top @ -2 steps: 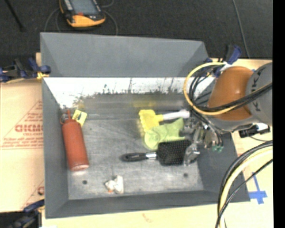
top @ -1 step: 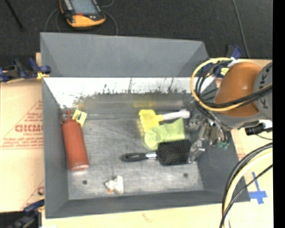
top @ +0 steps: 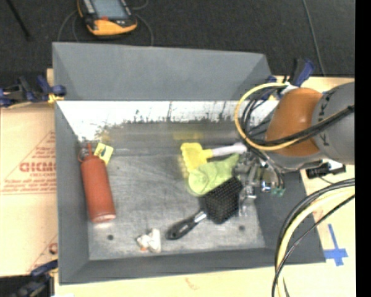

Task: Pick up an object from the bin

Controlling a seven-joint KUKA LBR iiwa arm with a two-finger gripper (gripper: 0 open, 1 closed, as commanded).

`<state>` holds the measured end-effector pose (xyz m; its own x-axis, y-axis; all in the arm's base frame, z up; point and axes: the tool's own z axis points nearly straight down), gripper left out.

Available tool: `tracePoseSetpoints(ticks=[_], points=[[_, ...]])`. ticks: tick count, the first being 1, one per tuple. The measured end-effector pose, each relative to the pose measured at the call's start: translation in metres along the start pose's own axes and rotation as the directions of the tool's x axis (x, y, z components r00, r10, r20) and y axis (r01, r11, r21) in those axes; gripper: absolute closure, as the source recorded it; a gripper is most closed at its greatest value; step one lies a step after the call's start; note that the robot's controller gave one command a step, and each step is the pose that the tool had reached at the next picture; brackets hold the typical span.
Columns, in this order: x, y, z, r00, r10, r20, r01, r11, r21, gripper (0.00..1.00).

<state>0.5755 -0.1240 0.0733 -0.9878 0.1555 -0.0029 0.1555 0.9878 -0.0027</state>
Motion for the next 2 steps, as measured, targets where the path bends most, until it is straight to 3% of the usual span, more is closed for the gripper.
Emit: tracePoseSetpoints(ticks=[1,2], points=[[0.0046,-0.0054,-0.0033,0.993,0.114,0.001,-0.114,0.993,-0.001,1.00],[0.0046,-0.0054,-0.0033,0.993,0.114,0.001,-0.114,0.993,-0.001,1.00]])
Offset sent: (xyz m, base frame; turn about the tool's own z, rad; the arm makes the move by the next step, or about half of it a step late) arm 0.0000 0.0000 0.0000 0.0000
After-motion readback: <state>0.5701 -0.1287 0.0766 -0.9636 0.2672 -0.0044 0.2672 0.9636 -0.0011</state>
